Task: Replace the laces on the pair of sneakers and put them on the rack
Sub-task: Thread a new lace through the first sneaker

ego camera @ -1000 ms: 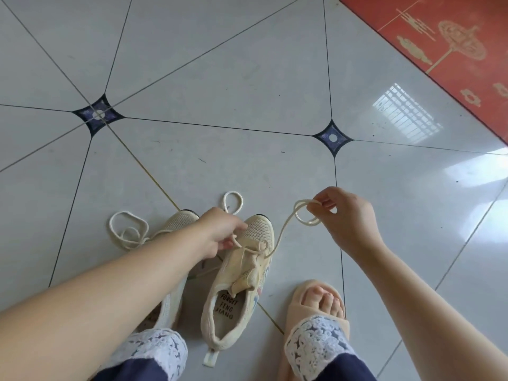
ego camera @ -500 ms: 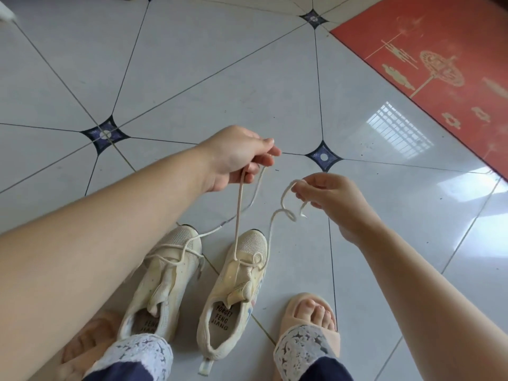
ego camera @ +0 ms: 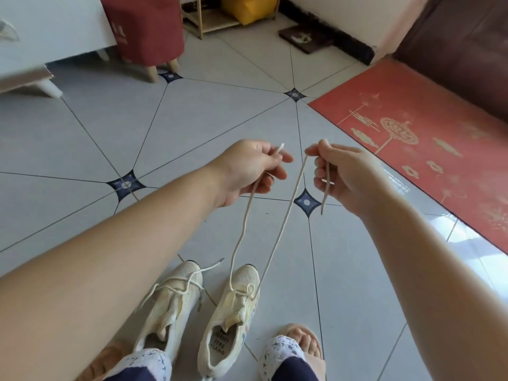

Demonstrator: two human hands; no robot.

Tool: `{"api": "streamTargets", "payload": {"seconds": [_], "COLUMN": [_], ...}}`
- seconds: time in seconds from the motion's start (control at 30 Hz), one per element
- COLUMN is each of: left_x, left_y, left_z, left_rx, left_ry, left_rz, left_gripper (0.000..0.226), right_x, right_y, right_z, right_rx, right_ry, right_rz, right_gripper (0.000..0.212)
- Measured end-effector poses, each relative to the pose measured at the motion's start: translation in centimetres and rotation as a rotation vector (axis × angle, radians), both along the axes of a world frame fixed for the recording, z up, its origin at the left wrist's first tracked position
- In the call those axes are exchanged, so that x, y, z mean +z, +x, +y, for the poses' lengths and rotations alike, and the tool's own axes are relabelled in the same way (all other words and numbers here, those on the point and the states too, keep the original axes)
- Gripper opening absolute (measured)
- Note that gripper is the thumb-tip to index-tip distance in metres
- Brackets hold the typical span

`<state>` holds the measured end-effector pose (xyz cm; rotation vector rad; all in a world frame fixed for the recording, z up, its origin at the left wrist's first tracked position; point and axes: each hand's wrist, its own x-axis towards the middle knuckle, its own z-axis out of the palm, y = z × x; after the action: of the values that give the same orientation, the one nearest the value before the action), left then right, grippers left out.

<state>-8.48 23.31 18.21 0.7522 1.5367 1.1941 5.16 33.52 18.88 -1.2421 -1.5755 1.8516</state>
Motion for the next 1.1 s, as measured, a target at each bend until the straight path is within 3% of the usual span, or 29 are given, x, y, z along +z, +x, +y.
{"api": "streamTargets", "payload": {"seconds": [0.33,0.43,0.57,0.7,0.87,1.1], "left_x": [-3.5,-4.1,-4.8,-4.5,-4.4,-5.4], "left_y": [0.3,-0.6,-2.2,-3.9,-5.0,-4.0], "left_z": [-0.7,0.9,2.6,3.8,4.7,4.5], "left_rx": [0.009,0.056,0.072,0.069,0.055,0.073], "left_ry": [-0.057,-0.024,0.041,0.121,0.165,0.124], "left_rz": [-0.022,0.038,0.051,-0.009,-0.040,-0.176], "left_gripper": [0.018,0.017,0.022,0.007,0.027,0.029], "right_x": [-0.4,-1.7,-2.1,-2.1,-2.0,-2.0], "right_y": [-1.6,-2.8,-4.7,-5.9,-7.0,-7.6], "right_z": [0.9,1.5,3.1,4.8,5.4,4.9], "right_rx": [0.035,0.123,0.073,0.032,0.029,0.026], "right_ry": [-0.054,0.049,0.183,0.235,0.212,0.175], "right_rz": [0.005,-0.060,-0.118,-0.125,-0.105,-0.085], "right_gripper": [0.026,0.025,0.029,0.032,0.033,0.035]}}
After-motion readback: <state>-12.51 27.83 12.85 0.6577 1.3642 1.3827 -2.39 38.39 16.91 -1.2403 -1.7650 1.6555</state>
